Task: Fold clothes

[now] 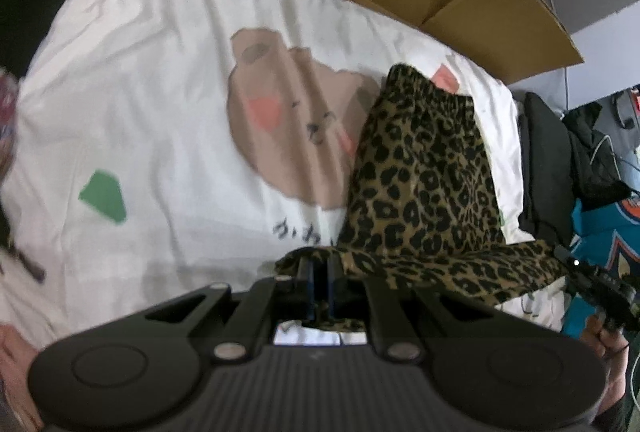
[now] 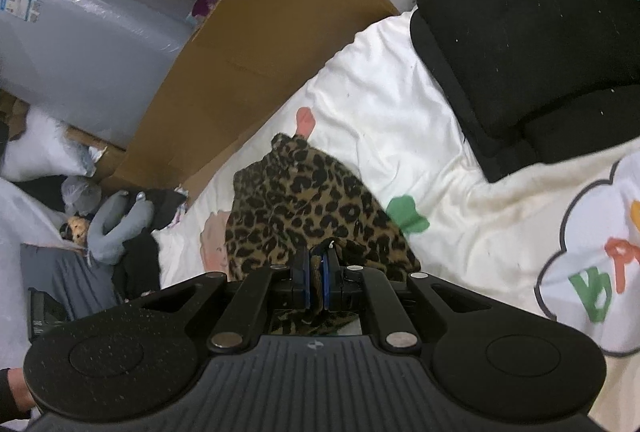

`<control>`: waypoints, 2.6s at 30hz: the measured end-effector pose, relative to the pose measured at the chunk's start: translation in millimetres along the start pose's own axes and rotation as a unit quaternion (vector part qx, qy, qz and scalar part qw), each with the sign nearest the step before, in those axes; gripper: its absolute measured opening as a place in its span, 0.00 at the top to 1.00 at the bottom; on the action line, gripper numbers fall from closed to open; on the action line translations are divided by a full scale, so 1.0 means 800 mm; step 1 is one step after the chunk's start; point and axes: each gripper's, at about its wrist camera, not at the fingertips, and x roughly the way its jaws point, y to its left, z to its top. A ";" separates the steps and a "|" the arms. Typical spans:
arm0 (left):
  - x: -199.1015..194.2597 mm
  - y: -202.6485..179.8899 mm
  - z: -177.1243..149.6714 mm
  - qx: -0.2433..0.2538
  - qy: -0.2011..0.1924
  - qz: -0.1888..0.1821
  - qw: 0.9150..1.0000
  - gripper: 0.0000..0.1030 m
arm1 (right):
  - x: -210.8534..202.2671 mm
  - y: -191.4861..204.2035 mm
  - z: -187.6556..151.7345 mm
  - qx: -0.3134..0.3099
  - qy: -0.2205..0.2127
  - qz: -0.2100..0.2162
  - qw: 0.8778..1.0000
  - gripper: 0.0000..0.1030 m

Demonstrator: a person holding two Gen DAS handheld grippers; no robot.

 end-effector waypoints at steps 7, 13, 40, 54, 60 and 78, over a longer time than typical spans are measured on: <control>0.020 0.005 0.035 0.017 -0.015 -0.007 1.000 0.94 | 0.027 0.001 0.008 0.019 -0.014 -0.023 0.999 0.96; 0.045 0.026 0.050 -0.004 -0.043 -0.019 0.999 0.94 | 0.056 0.000 0.017 0.016 -0.009 -0.042 0.999 0.96; 0.076 0.039 0.090 0.025 -0.133 -0.052 0.989 0.75 | 0.122 0.035 0.049 -0.054 0.008 -0.144 0.988 0.68; 0.099 0.042 0.073 0.056 -0.119 -0.043 0.990 0.65 | 0.101 0.062 0.026 -0.142 -0.023 -0.154 0.978 0.52; 0.103 0.040 0.072 0.077 -0.125 -0.033 0.989 0.62 | 0.116 0.062 0.018 -0.190 -0.014 -0.170 0.967 0.52; 0.116 0.038 0.070 0.132 -0.148 -0.014 0.980 0.97 | 0.152 0.042 0.022 -0.222 -0.028 -0.183 0.957 0.98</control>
